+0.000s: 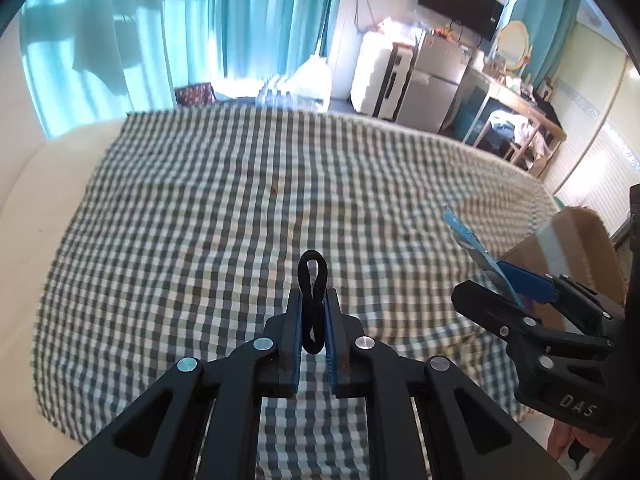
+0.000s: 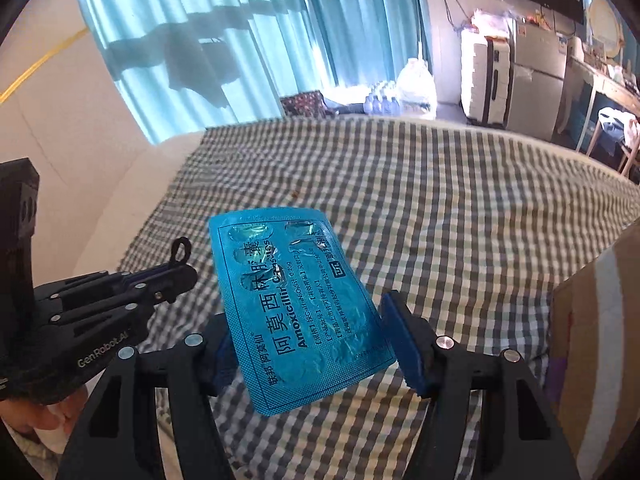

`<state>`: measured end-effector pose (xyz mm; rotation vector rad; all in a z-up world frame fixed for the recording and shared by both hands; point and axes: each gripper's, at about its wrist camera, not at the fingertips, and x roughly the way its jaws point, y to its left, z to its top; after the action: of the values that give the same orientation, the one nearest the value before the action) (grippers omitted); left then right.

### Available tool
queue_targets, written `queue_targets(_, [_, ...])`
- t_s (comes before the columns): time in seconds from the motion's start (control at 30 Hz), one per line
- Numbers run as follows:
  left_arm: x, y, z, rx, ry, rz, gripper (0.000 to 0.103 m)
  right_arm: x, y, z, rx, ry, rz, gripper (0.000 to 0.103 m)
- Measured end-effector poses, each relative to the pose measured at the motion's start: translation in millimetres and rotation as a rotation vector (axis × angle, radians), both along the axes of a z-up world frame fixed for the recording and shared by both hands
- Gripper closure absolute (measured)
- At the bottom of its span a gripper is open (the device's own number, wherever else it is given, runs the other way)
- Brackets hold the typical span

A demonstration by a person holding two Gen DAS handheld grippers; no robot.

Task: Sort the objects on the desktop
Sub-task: 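Carry the blister pack and hair tie over the box and open both tools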

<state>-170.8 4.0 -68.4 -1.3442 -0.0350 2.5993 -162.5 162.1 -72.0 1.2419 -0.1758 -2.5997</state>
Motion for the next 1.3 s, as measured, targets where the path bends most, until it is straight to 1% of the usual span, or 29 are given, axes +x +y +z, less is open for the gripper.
queue_targets(0.13, [21,-4,32,0.003,0.045,0.005,0.093,21,-4,35,-0.004,0.054,0.006,0.039])
queue_targets(0.27, [39,4,63,-0.005,0.088,-0.028,0.093,39,-4,64,-0.003,0.108,-0.001,0.039])
queue_targets(0.4, [59,18,93,-0.018,0.141,-0.063,0.093,62,5,90,-0.026,0.152,-0.019,0.039])
queue_targets(0.57, [78,52,122,-0.004,0.180,-0.121,0.093,89,23,116,-0.017,0.206,-0.046,0.039])
queue_targets(0.7, [89,81,140,0.053,0.193,-0.200,0.093,109,51,133,-0.010,0.237,-0.083,0.039])
queue_targets(0.73, [93,91,143,0.055,0.201,-0.219,0.093,113,59,136,-0.006,0.239,-0.094,0.039])
queue_targets(0.87, [103,134,148,0.064,0.211,-0.299,0.093,130,98,142,0.002,0.250,-0.160,0.039])
queue_targets(1.03, [107,193,148,0.074,0.189,-0.386,0.093,147,153,141,0.017,0.237,-0.246,0.039])
queue_targets(1.1, [107,215,143,0.068,0.183,-0.427,0.093,149,171,137,0.013,0.233,-0.278,0.039])
queue_targets(1.2, [114,249,135,0.048,0.209,-0.459,0.093,149,201,127,-0.006,0.215,-0.328,0.039])
queue_targets(1.3, [108,276,123,0.069,0.160,-0.489,0.093,144,231,112,-0.029,0.185,-0.374,0.039])
